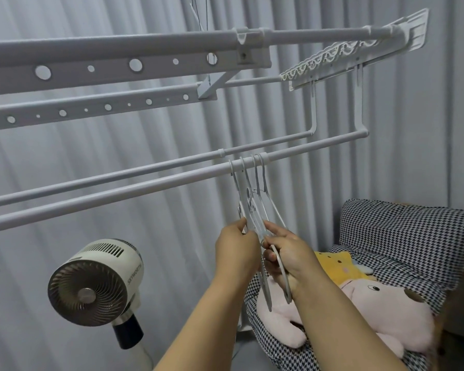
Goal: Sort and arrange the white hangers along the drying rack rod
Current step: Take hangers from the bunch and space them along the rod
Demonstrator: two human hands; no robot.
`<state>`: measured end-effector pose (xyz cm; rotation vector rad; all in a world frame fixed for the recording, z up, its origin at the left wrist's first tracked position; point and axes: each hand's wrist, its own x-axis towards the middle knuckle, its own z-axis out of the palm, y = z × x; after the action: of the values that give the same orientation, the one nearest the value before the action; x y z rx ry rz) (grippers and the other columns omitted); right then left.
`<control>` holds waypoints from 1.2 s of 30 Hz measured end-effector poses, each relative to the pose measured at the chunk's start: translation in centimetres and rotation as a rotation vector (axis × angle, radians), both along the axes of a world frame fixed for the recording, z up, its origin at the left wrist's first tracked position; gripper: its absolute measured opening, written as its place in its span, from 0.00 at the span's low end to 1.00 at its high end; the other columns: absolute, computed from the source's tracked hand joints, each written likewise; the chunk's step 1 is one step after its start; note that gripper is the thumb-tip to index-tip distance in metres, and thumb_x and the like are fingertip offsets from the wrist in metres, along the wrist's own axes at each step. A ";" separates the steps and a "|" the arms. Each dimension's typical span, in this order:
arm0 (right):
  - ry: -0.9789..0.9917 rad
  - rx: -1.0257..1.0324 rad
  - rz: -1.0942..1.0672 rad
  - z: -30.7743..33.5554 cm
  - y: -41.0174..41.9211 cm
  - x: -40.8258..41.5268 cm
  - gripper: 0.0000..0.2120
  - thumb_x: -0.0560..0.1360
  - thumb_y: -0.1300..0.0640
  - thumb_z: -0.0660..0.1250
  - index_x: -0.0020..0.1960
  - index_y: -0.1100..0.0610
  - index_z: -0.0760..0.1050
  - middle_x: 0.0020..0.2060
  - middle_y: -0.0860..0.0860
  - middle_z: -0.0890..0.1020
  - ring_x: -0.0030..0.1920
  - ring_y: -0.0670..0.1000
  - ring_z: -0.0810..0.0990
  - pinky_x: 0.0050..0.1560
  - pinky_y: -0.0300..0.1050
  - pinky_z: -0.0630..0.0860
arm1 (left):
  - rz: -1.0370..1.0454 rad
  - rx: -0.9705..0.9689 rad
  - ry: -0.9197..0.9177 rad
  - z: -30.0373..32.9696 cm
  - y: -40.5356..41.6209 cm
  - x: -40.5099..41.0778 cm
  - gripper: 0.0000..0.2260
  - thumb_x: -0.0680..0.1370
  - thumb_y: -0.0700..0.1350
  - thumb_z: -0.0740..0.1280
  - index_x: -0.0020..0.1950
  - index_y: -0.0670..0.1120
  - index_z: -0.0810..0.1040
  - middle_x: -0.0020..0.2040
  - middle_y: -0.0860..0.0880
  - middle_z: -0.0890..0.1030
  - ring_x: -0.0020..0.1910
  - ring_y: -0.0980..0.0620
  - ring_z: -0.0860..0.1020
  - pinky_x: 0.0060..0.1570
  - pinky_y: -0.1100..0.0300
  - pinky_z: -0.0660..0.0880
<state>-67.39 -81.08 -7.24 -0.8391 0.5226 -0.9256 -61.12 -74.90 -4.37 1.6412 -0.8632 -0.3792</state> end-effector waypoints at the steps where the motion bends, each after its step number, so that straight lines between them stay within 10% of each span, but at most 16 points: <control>1: 0.020 -0.017 -0.005 0.0 0.0 -0.1 0.20 0.77 0.71 0.56 0.62 0.54 0.76 0.29 0.53 0.73 0.19 0.44 0.66 0.17 0.32 0.63 | 0.005 0.003 0.000 -0.1 0.0 0.1 0.22 0.73 0.35 0.58 0.65 0.48 0.78 0.49 0.43 0.82 0.42 0.38 0.81 0.44 0.46 0.80; 5: 0.124 -0.120 -0.048 0.2 0.5 -0.5 0.20 0.76 0.70 0.57 0.64 0.57 0.74 0.31 0.55 0.73 0.20 0.44 0.68 0.17 0.34 0.62 | -0.007 0.033 -0.003 0.0 0.3 0.4 0.25 0.75 0.36 0.59 0.72 0.49 0.71 0.54 0.41 0.82 0.34 0.47 0.78 0.31 0.58 0.74; 10: 0.315 -0.265 -0.110 0.2 1.0 -0.5 0.14 0.79 0.64 0.58 0.62 0.55 0.74 0.37 0.56 0.78 0.20 0.45 0.72 0.20 0.35 0.67 | 0.001 0.078 -0.038 -0.4 0.7 0.8 0.26 0.73 0.43 0.60 0.72 0.51 0.70 0.60 0.43 0.81 0.58 0.42 0.79 0.56 0.46 0.78; 16: 0.960 -0.783 -0.553 0.6 2.7 -1.0 0.15 0.78 0.52 0.60 0.62 0.52 0.76 0.56 0.49 0.82 0.56 0.53 0.77 0.48 0.42 0.71 | 0.013 0.105 -0.104 -0.7 1.3 1.6 0.30 0.69 0.51 0.57 0.72 0.52 0.70 0.59 0.45 0.81 0.58 0.44 0.80 0.58 0.45 0.77; 22: 0.633 -0.977 -0.739 2.6 6.6 1.7 0.06 0.76 0.58 0.64 0.49 0.56 0.80 0.44 0.48 0.81 0.50 0.51 0.76 0.45 0.39 0.65 | 0.086 0.149 -0.211 0.3 5.2 3.2 0.08 0.78 0.50 0.59 0.49 0.55 0.78 0.49 0.55 0.81 0.56 0.47 0.79 0.57 0.51 0.77; 26: 0.465 -0.928 -0.511 3.2 10.3 5.2 0.04 0.77 0.55 0.64 0.45 0.52 0.77 0.40 0.46 0.80 0.44 0.47 0.77 0.39 0.31 0.67 | 0.225 0.139 -0.328 0.9 9.2 6.5 0.20 0.79 0.51 0.59 0.71 0.50 0.73 0.68 0.49 0.75 0.66 0.50 0.73 0.64 0.56 0.70; 36: 0.351 -0.761 0.094 1.7 21.2 16.7 0.07 0.77 0.52 0.63 0.44 0.51 0.78 0.39 0.46 0.82 0.41 0.46 0.78 0.39 0.41 0.73 | 0.710 0.040 -0.354 1.5 23.9 14.8 0.16 0.78 0.46 0.61 0.64 0.47 0.77 0.63 0.48 0.77 0.62 0.48 0.73 0.58 0.57 0.70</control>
<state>-50.67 -59.84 -5.56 -1.7215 0.4207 -0.8967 -46.29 -51.00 -2.89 1.9588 -0.4694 0.3995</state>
